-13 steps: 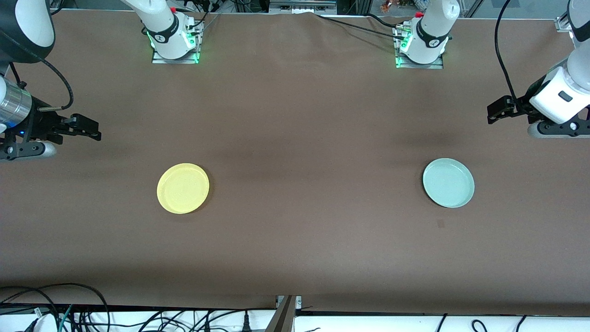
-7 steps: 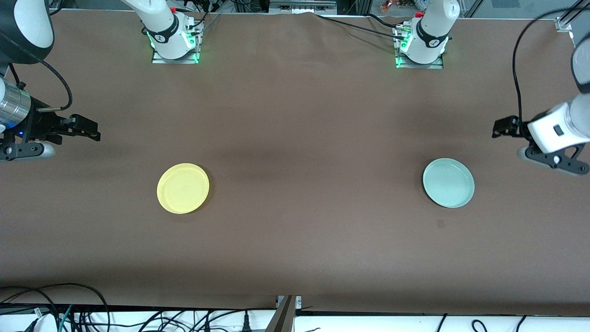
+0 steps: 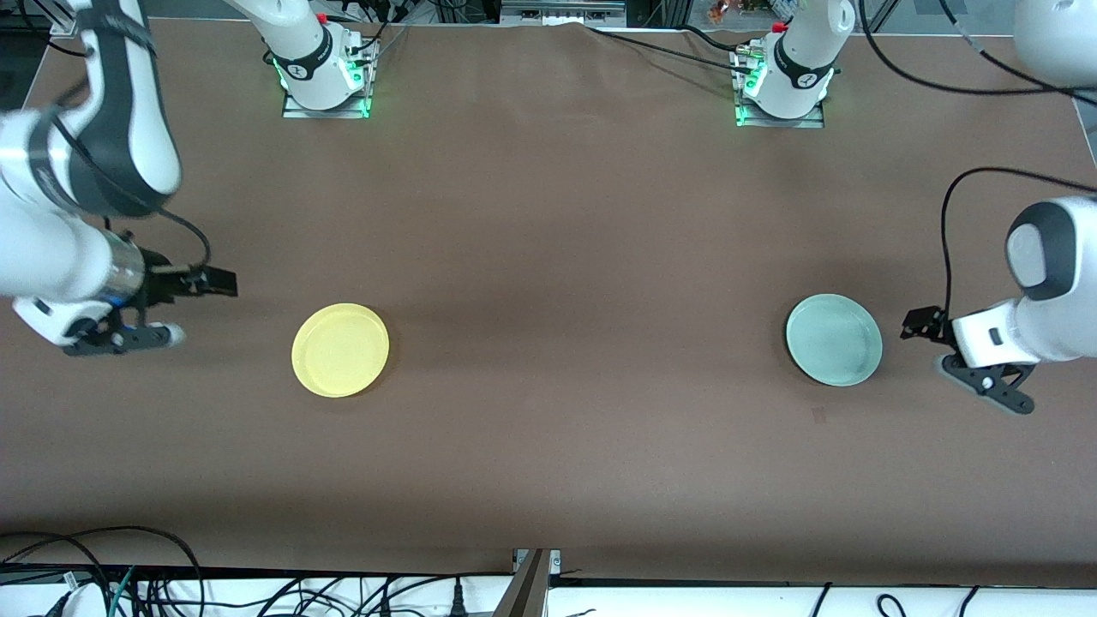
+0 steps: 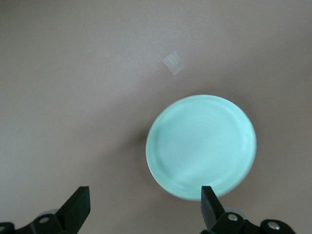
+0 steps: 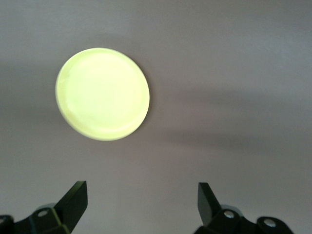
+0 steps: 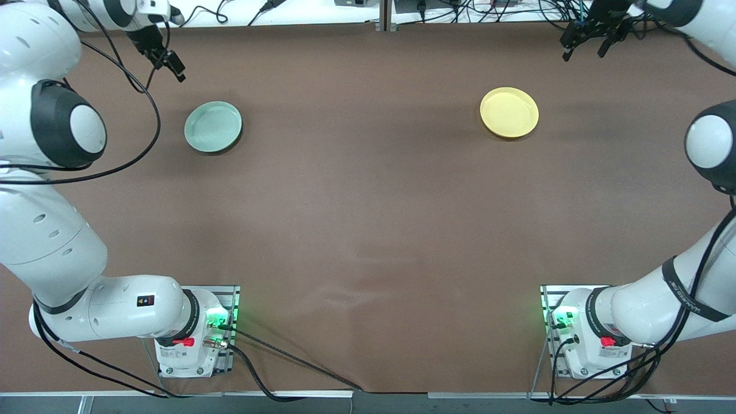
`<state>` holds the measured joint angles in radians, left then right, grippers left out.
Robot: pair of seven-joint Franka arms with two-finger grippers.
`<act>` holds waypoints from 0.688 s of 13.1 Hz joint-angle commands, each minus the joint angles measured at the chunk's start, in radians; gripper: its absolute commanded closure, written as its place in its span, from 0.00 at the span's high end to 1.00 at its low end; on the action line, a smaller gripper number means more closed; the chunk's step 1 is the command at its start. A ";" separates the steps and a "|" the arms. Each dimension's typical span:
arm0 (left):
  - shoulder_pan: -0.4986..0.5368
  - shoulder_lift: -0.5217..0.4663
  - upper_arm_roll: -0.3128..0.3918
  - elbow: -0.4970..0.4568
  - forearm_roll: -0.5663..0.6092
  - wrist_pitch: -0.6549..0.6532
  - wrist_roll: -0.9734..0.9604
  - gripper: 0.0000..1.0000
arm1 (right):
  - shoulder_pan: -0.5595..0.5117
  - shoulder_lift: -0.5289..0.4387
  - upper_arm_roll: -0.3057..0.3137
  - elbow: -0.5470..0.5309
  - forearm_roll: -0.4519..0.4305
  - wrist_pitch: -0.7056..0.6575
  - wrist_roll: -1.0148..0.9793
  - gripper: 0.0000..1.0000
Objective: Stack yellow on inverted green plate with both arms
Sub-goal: 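Reach the right gripper to the yellow plate while the left gripper reaches the green plate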
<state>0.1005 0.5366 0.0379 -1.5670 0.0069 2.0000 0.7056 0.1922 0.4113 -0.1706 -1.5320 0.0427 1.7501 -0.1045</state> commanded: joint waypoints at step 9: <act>0.005 0.134 -0.001 -0.196 0.018 0.365 0.149 0.65 | 0.019 0.296 -0.001 0.006 0.020 0.281 -0.001 1.00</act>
<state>0.1024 0.6708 0.0377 -1.7608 0.0094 2.3532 0.7959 0.2040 0.6907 -0.1701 -1.5301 0.0437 2.0133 -0.1041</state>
